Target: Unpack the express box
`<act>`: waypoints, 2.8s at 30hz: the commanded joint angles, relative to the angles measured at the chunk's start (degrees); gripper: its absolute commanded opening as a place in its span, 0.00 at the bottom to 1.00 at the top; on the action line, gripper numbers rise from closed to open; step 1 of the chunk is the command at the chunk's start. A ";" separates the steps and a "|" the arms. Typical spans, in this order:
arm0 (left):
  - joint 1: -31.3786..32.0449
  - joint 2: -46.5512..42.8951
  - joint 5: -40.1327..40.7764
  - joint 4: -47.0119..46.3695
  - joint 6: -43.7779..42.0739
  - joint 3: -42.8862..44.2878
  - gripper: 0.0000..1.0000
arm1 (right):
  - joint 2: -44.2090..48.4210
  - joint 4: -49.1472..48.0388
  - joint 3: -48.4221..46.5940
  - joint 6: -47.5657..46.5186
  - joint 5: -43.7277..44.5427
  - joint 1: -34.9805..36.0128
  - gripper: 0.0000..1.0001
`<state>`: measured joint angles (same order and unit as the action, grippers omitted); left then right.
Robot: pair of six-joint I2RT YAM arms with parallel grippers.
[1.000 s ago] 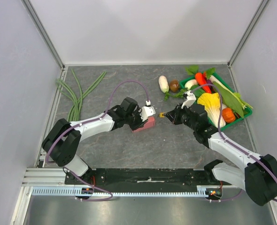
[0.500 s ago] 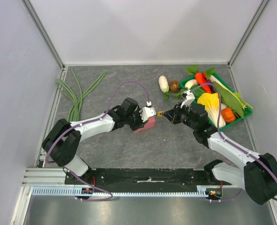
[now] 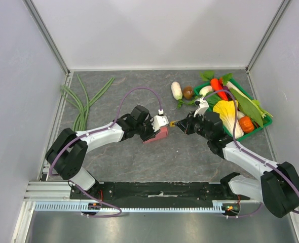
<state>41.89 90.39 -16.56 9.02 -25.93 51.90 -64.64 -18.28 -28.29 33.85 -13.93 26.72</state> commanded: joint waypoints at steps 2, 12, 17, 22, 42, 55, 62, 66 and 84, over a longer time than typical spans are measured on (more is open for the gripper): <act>0.74 1.90 0.21 4.17 0.36 -0.75 0.14 | -0.83 -3.34 -1.06 -0.45 -1.01 -0.27 0.00; 0.74 2.25 0.82 3.90 0.80 -0.40 0.14 | -0.83 -4.56 -0.62 0.34 0.49 -0.27 0.00; 0.65 2.95 1.61 3.82 1.41 -0.13 0.14 | -1.98 -5.36 -0.36 1.05 -0.92 -0.27 0.00; 0.74 3.65 2.58 3.82 2.90 0.31 0.13 | -1.98 -3.96 -0.36 0.96 -2.06 -0.27 0.00; -0.05 7.52 11.46 6.45 11.69 2.51 0.07 | -0.13 5.36 0.34 -2.03 -8.12 -0.26 0.00; 0.03 7.52 10.50 6.89 11.52 2.95 0.09 | 5.30 9.76 0.35 -2.29 -3.58 -0.27 0.00; 2.31 5.06 7.76 6.28 8.27 2.59 0.15 | 7.96 11.43 -2.99 -1.77 6.02 -0.27 0.00; 3.90 5.15 10.48 5.93 6.34 2.16 0.14 | 6.72 7.92 -3.87 -0.54 6.64 -0.27 0.00; 5.04 4.53 13.48 3.73 4.66 -1.80 0.10 | 1.62 -0.26 -2.91 3.33 5.06 -0.35 0.00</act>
<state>47.00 92.82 -5.96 6.44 -18.98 53.60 -62.92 -13.74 -29.98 36.07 -8.01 26.39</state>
